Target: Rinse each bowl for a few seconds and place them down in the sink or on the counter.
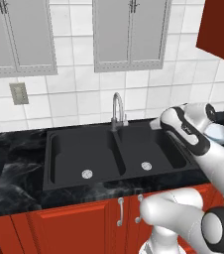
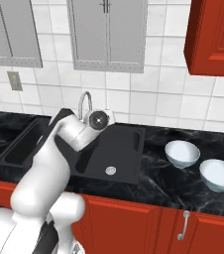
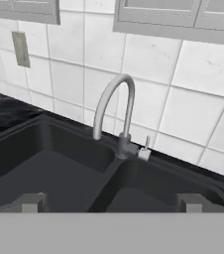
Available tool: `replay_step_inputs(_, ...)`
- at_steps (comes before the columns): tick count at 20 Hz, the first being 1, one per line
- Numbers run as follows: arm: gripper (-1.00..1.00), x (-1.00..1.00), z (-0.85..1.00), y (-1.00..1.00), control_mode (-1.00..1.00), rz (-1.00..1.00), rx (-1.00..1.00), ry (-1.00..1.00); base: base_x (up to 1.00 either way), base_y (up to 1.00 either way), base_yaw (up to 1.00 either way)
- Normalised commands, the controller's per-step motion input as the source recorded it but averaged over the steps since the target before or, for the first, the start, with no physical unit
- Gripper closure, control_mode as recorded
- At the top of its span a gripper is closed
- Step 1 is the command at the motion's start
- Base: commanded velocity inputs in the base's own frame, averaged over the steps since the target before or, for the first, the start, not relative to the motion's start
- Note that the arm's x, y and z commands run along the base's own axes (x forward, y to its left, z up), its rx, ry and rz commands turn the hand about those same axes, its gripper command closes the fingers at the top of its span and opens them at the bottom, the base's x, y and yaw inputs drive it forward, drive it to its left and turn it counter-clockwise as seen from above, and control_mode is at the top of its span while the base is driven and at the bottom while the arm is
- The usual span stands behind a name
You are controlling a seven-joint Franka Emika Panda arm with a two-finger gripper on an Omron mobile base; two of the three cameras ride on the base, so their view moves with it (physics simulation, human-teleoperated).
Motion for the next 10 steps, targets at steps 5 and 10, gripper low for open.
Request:
replay_step_inputs(5, -1.0, 0.16, -0.18, -0.05, -1.0, 0.04, 0.0, -0.18, 0.0, 0.0, 0.0)
replay_step_inputs(10, -1.0, 0.25, -0.15, 0.0, -1.0, 0.0, 0.0, -0.14, 0.0, 0.0, 0.0)
